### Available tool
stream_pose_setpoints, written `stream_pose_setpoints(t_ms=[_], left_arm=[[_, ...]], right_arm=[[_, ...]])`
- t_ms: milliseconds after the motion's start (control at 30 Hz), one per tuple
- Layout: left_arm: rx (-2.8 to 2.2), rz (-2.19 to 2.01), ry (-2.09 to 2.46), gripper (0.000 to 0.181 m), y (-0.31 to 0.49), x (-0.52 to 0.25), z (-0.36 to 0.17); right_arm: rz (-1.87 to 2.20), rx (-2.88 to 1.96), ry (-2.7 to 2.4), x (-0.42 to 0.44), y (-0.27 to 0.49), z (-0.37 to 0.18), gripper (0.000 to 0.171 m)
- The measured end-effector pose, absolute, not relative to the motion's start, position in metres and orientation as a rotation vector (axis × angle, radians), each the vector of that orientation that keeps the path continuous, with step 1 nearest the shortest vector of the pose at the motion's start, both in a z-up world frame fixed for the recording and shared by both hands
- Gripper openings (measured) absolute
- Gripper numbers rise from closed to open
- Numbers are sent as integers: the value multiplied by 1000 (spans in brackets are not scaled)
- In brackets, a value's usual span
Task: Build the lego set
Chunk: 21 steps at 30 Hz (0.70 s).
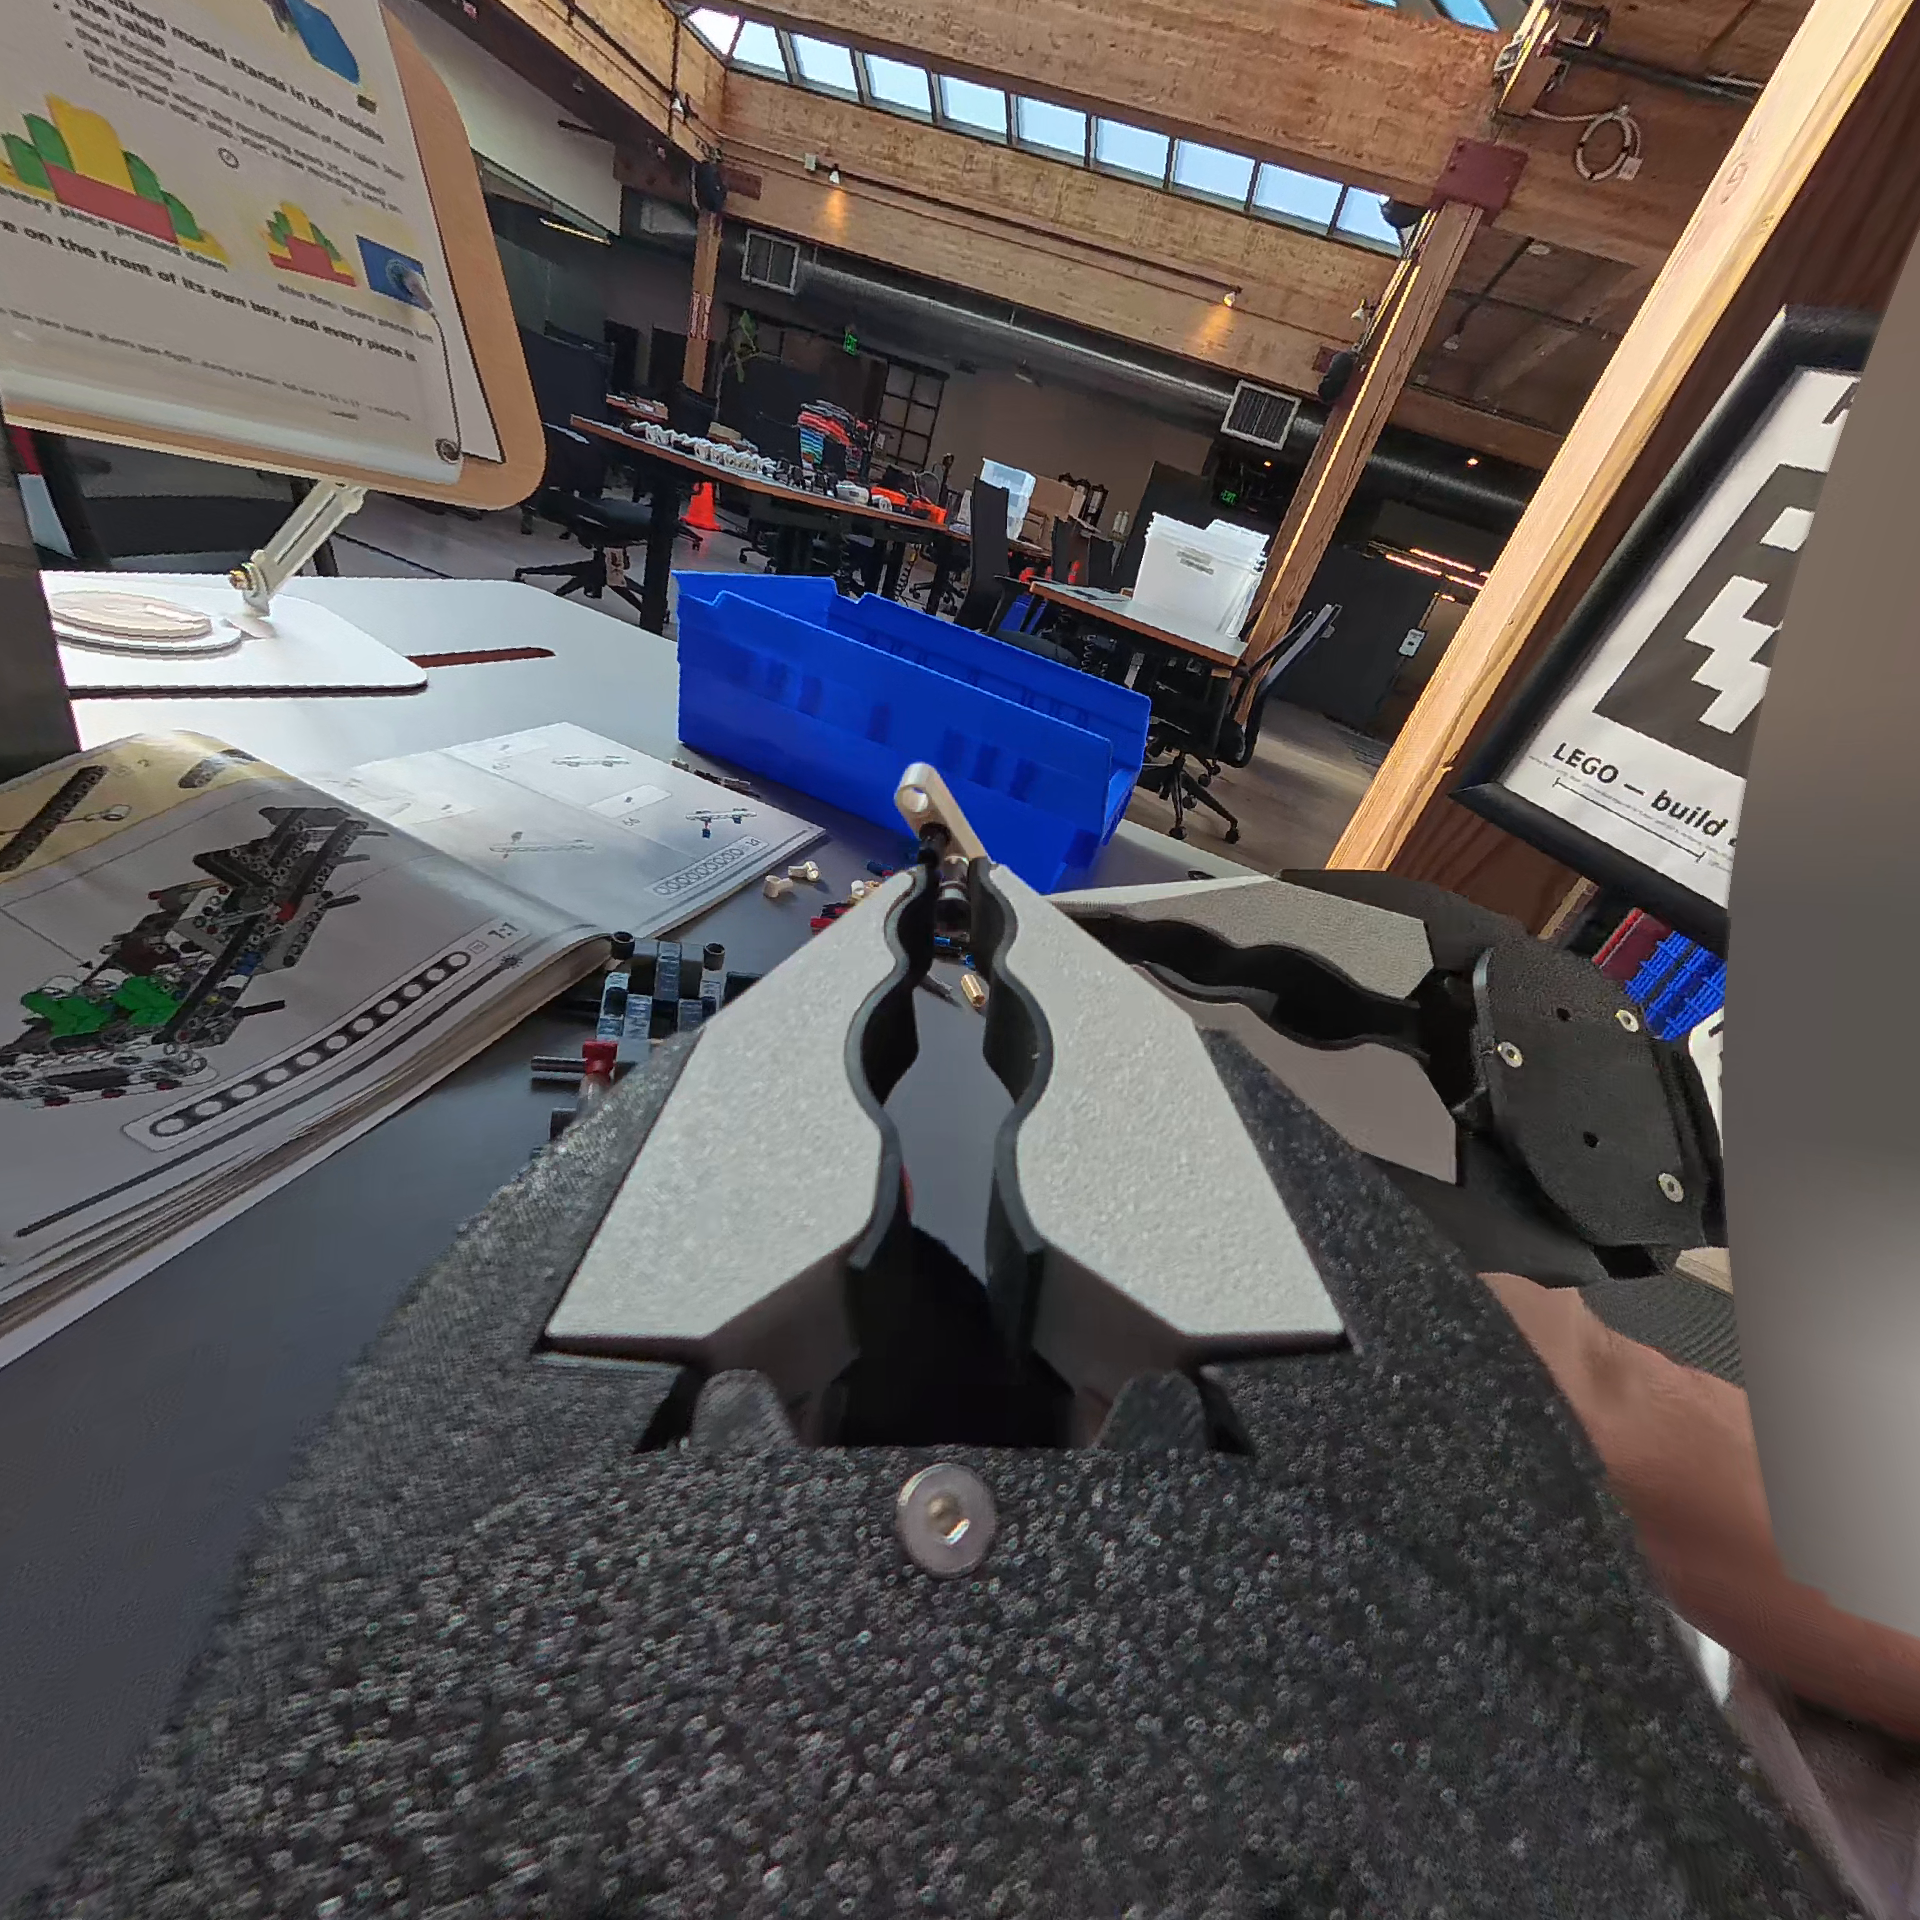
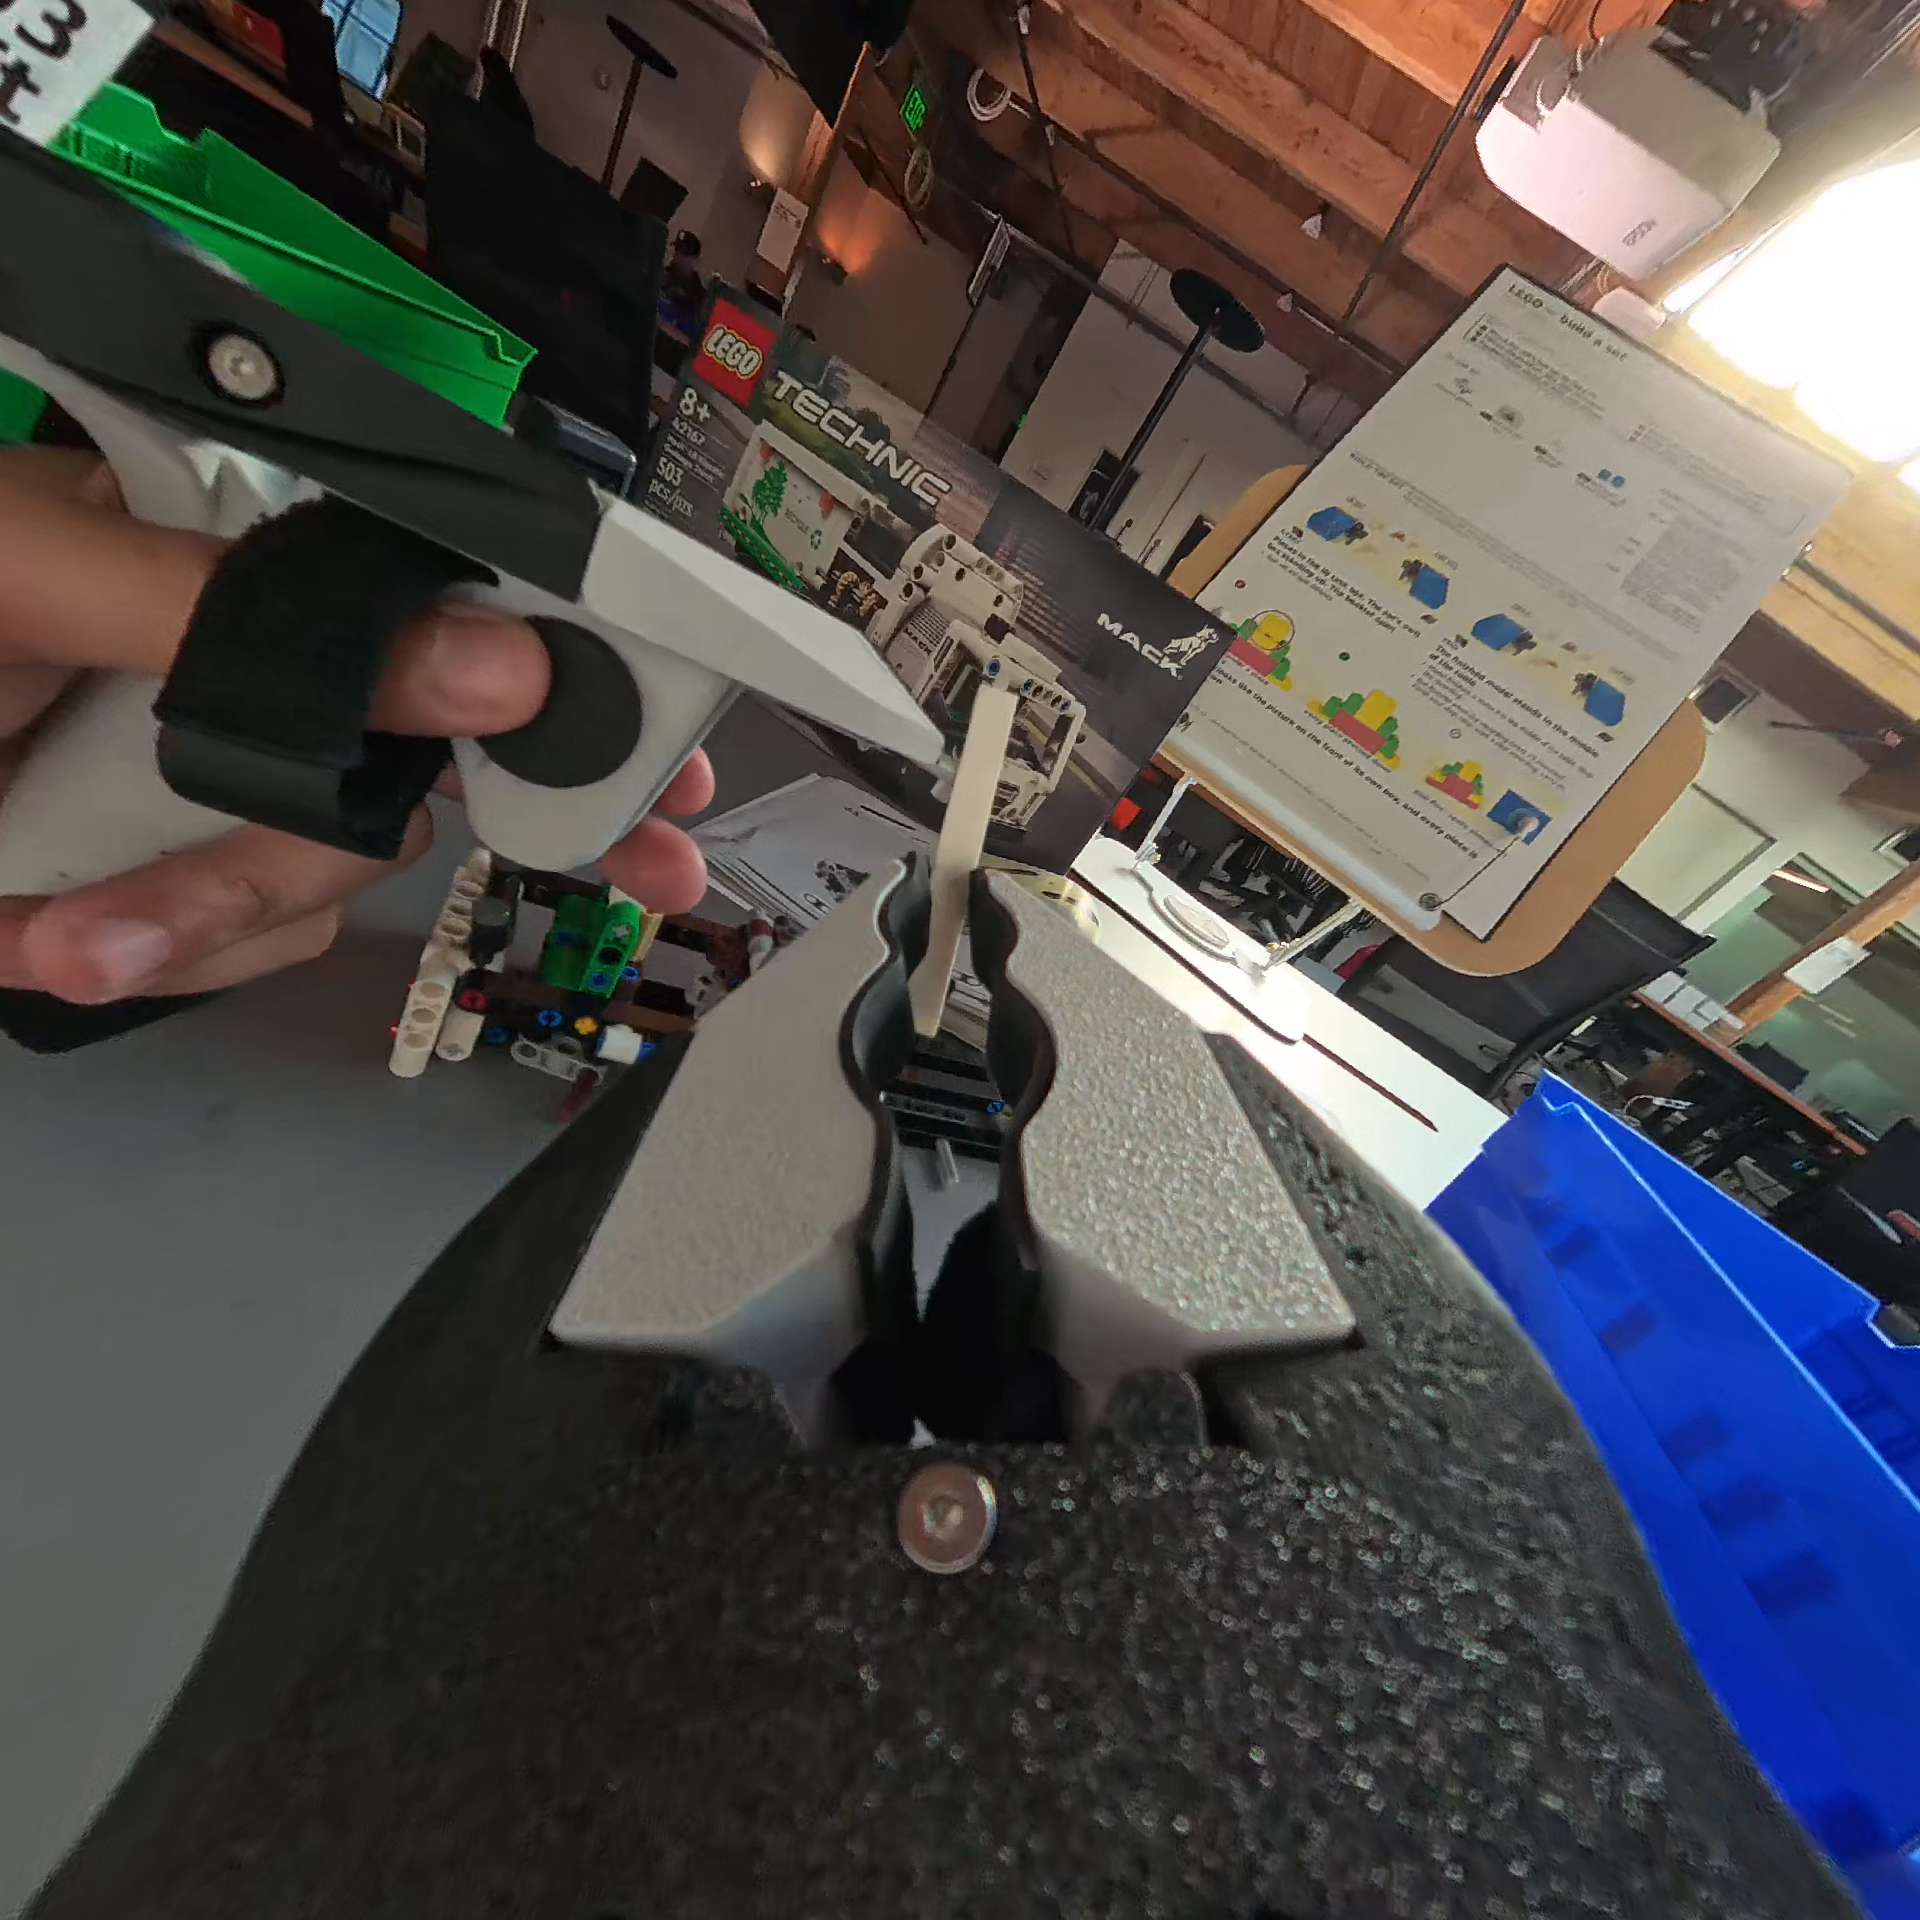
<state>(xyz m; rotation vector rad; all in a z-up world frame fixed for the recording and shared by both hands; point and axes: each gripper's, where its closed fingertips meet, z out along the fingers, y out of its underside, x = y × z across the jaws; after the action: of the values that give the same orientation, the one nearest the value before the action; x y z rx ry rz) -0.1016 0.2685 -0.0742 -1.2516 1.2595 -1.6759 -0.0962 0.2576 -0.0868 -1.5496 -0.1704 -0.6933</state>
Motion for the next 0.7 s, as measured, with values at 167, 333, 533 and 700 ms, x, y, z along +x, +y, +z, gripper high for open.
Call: stream_pose_setpoints(t_ms=[167, 333, 533, 700], left_arm=[[-1272, -1732, 1255, 4, 268, -100, -76], [-1243, -1747, 1280, 4, 262, -102, -74], [-1192, -1709, 1316, 4, 255, -103, -73], [-1151, -1678, 1335, 4, 252, -105, -71]], right_arm=[[-565, -1576, -98, -94, 259, -92, 6], [-404, -1570, -54, -97, 259, -95, 7], [-307, -1578, -44, -98, 261, -98, 8], [-310, -1555, -46, -99, 260, -96, 7]])
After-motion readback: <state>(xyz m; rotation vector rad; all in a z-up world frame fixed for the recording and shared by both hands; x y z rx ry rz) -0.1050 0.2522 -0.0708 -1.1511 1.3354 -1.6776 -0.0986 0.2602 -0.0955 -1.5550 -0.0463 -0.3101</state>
